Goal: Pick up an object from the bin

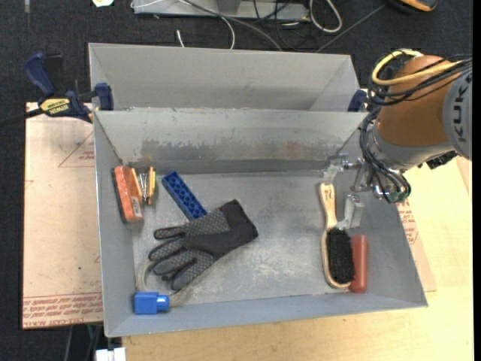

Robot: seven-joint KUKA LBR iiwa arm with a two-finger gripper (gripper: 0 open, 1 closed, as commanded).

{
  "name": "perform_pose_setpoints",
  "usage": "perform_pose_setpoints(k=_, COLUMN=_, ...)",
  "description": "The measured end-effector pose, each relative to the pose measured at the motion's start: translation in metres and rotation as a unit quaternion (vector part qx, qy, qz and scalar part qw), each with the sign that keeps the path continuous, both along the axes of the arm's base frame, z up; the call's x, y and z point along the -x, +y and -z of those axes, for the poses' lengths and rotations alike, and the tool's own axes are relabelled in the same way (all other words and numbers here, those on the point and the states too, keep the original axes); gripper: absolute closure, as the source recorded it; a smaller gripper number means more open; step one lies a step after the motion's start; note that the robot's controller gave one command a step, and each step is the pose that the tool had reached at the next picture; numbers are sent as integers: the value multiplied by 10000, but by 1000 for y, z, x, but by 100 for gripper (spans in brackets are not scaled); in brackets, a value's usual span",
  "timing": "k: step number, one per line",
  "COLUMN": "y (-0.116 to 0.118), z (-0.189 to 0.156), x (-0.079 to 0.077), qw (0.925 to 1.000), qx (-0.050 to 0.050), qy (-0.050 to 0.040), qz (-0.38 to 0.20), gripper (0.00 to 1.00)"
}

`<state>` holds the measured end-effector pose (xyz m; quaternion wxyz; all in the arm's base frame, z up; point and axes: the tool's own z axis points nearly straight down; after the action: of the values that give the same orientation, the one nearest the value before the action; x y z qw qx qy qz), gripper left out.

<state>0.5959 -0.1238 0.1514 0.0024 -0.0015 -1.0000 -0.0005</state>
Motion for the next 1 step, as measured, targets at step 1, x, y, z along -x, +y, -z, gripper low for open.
perform_pose_setpoints(k=1, y=1, z=-4, x=-2, qw=10000, qx=5, qy=-33, qz=-15, gripper=0)
